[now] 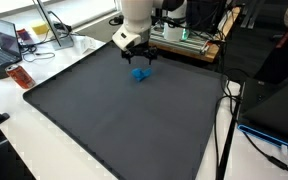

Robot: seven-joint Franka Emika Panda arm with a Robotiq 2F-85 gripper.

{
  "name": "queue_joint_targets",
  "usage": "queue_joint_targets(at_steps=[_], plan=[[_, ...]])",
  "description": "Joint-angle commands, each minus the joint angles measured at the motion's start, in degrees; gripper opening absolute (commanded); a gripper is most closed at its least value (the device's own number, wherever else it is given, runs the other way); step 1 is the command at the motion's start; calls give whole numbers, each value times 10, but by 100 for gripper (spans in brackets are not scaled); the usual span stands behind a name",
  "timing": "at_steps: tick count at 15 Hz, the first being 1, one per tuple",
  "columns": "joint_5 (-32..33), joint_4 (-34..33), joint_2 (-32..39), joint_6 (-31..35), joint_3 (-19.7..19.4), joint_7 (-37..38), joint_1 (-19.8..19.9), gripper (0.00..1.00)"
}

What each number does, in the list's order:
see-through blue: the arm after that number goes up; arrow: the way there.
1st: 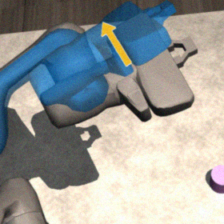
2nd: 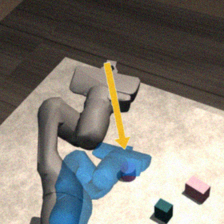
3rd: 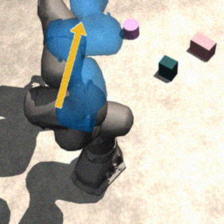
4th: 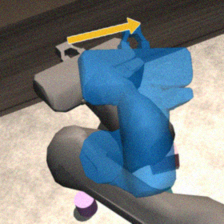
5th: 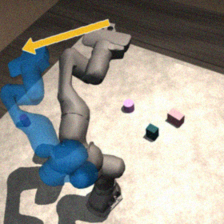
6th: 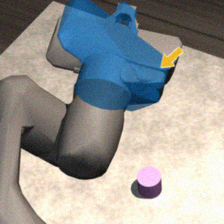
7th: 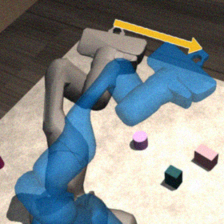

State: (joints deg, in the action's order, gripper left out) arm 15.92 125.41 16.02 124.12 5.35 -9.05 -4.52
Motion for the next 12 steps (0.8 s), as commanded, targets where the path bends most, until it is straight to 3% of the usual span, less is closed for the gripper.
queue_joint_targets(at_steps=[1, 12], plan=[[-64, 92, -82, 59, 6, -109, 35, 100], [-276, 209, -154, 174, -34, -474, 82, 100]])
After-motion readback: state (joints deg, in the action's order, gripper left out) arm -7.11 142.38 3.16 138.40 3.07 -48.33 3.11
